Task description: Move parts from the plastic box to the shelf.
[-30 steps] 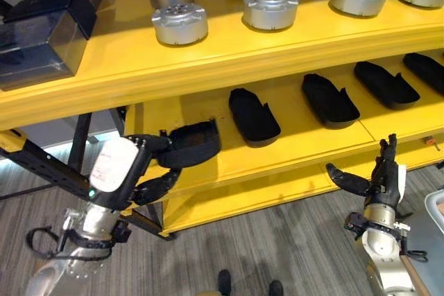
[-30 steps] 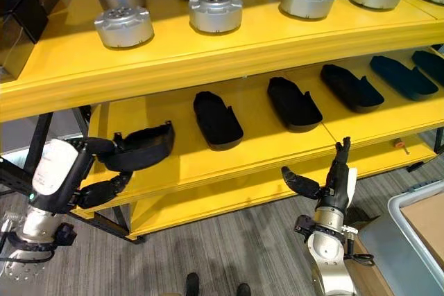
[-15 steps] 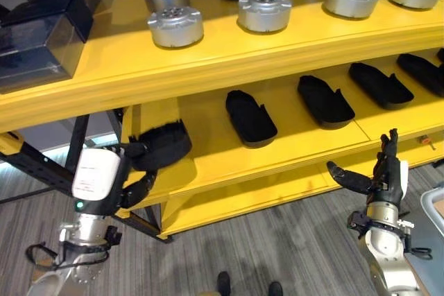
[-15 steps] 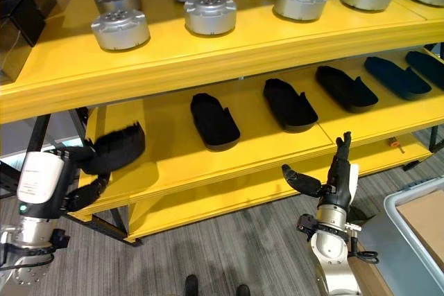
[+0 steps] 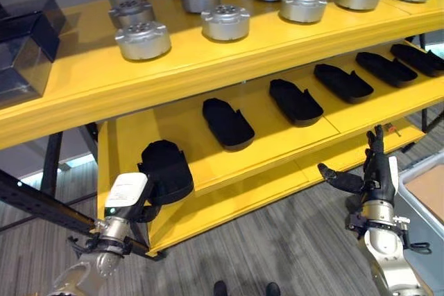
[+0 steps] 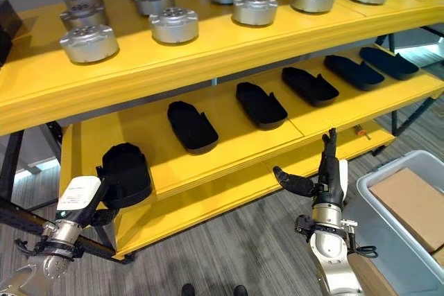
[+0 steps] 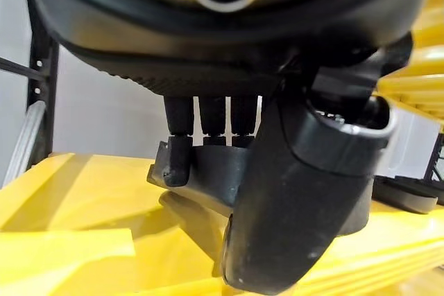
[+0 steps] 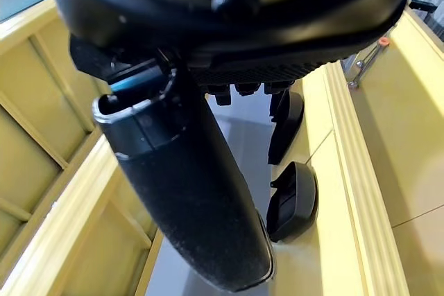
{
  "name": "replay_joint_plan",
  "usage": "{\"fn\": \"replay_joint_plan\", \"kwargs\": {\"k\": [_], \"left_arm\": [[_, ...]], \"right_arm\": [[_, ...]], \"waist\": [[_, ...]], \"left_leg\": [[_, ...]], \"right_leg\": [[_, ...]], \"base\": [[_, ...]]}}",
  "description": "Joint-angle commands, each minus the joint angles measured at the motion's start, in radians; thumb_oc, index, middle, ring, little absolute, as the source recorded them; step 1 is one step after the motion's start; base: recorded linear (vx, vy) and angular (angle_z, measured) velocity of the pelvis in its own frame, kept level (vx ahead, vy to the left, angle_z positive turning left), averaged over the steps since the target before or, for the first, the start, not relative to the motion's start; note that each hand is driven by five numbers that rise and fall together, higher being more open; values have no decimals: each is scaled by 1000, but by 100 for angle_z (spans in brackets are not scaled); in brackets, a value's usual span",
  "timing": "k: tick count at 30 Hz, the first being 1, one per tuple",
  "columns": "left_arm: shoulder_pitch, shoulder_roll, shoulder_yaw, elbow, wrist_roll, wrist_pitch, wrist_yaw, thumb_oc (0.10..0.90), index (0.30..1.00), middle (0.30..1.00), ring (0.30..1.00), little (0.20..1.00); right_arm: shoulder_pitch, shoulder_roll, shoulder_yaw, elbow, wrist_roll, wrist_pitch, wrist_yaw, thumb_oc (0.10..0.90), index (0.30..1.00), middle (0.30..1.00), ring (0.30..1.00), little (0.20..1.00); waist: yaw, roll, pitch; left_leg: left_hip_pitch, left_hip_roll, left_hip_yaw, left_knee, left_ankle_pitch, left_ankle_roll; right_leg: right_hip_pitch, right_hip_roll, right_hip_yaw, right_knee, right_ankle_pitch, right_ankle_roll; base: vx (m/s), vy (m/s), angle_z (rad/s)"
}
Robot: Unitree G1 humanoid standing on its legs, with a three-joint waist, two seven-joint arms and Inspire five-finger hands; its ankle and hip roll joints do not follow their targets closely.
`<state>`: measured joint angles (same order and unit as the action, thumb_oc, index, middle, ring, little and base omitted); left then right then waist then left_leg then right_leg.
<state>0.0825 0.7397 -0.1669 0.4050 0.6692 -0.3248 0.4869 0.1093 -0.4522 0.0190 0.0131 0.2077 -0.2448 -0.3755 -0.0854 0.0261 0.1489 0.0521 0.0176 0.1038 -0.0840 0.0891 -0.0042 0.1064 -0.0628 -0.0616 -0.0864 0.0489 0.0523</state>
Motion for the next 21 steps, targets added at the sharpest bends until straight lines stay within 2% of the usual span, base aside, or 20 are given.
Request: {"fn": "replay_joint_plan", "kwargs": {"k": [1,4,8,13,19,21], "left_arm": [[-139,-8,-9,64,-77,-22,-12,400,300,300,300,300],[-157,-44,-45,125,-77,43,-36,400,300,300,300,300],[-211,-90,-69,267,-102,87,-28,400,300,300,300,300],[-310,-117,-106,394,-190,169,-36,400,300,300,300,300],[-404,-110,-130,470,-265,231,-41,400,300,300,300,300],[-434,-95,-125,504,-292,232,-53,400,300,300,300,300]], "right_arm": [[-119,-75,-1,-19,2,-123,15,900,1000,1000,1000,1000],[-127,-83,3,-5,0,-124,29,900,1000,1000,1000,1000],[-148,-100,26,4,-8,-118,33,900,1000,1000,1000,1000],[-195,-125,58,16,-9,-125,32,900,1000,1000,1000,1000],[-246,-152,67,23,-6,-135,28,900,1000,1000,1000,1000],[-252,-160,69,25,-8,-144,26,900,1000,1000,1000,1000]], "waist": [[-2,-21,-53],[-8,-23,-48],[-21,-26,-40],[-40,-29,-14],[-59,-35,40],[-68,-37,59]], "left_leg": [[44,28,76,18,-100,-17],[44,28,79,17,-99,-15],[42,28,88,15,-97,-11],[5,25,100,38,-103,-4],[-38,20,120,65,-110,5],[-51,19,125,74,-110,8]], "right_leg": [[-39,-6,-23,5,-16,48],[-42,-5,-17,6,-14,49],[-51,-5,-7,9,-11,51],[-101,-8,14,34,-11,56],[-154,-8,37,62,-9,58],[-170,-9,46,71,-7,60]], "base": [[14,56,-5],[13,60,-3],[11,82,-10],[-61,98,-8],[-95,89,-9],[-75,97,-4]]}}
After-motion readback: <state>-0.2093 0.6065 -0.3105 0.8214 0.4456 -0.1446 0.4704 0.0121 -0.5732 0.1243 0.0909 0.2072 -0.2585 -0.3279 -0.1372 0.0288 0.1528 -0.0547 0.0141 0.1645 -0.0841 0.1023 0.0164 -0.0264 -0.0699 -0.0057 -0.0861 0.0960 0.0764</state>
